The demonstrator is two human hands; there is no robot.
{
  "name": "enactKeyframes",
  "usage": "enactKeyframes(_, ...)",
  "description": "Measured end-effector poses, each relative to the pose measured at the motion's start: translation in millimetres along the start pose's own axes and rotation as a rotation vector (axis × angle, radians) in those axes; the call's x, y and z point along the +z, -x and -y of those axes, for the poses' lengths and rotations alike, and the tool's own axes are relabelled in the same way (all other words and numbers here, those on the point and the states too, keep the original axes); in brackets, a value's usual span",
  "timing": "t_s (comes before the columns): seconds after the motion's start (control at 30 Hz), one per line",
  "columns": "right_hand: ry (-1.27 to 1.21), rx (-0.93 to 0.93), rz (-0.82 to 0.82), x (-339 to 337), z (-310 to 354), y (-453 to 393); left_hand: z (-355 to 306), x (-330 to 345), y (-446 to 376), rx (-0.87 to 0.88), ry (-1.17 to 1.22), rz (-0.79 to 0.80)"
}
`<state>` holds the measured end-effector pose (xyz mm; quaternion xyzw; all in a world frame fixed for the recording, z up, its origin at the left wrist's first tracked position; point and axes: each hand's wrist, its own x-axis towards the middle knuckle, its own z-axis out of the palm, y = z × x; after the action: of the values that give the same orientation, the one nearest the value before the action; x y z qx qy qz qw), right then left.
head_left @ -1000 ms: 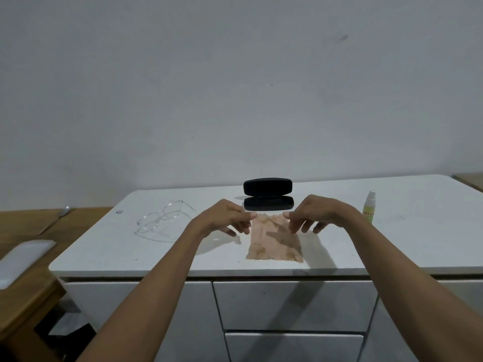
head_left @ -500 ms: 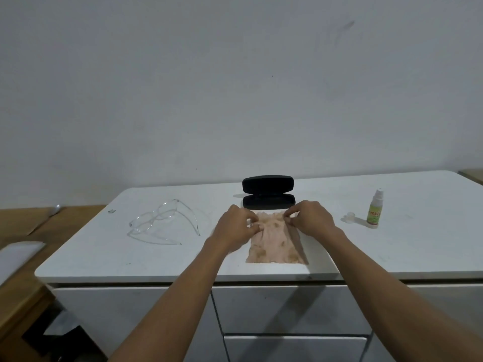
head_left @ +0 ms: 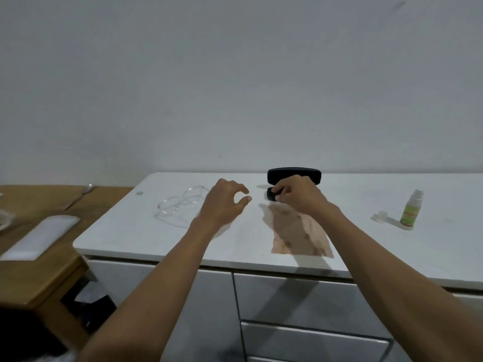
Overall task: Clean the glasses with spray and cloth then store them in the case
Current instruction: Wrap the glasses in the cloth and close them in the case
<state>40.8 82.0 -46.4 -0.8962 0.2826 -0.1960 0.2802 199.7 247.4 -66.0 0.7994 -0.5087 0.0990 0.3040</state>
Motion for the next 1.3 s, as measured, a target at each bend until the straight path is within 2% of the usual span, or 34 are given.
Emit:
enactKeyframes(0.23,0.019,-0.181,0.195,54,64,-33,64,-69,30,-0.163,-0.066,-0.075)
enactKeyframes(0.37,0.083,-0.242,0.253,79,88,-39,87,-86,51,-0.234,-0.108,-0.081)
enactKeyframes(0.47,0.14,-0.267,0.251,91,94,-38,98,-94,63,-0.212,-0.201,-0.048)
enactKeyframes(0.6,0.179,-0.29,0.196,107,87,-37,110,-92,76,-0.081,-0.387,-0.04)
enactKeyframes(0.77,-0.005,-0.277,0.071,117,77,-35,123,-83,81,0.048,-0.505,-0.178)
enactKeyframes(0.87,-0.104,-0.298,-0.037,110,77,-39,117,-87,73,0.055,-0.504,-0.285)
enactKeyframes(1.0,-0.168,-0.339,-0.18,86,78,-45,94,-91,49,-0.05,-0.409,-0.383)
enactKeyframes(1.1,-0.198,-0.33,-0.286,58,72,-45,66,-87,29,-0.116,-0.246,-0.414)
enactKeyframes(1.2,-0.197,-0.295,-0.373,25,59,-37,38,-75,9,-0.195,-0.066,-0.354)
enactKeyframes(1.3,-0.18,-0.245,-0.446,-6,41,-23,10,-58,-8,-0.196,0.068,-0.284)
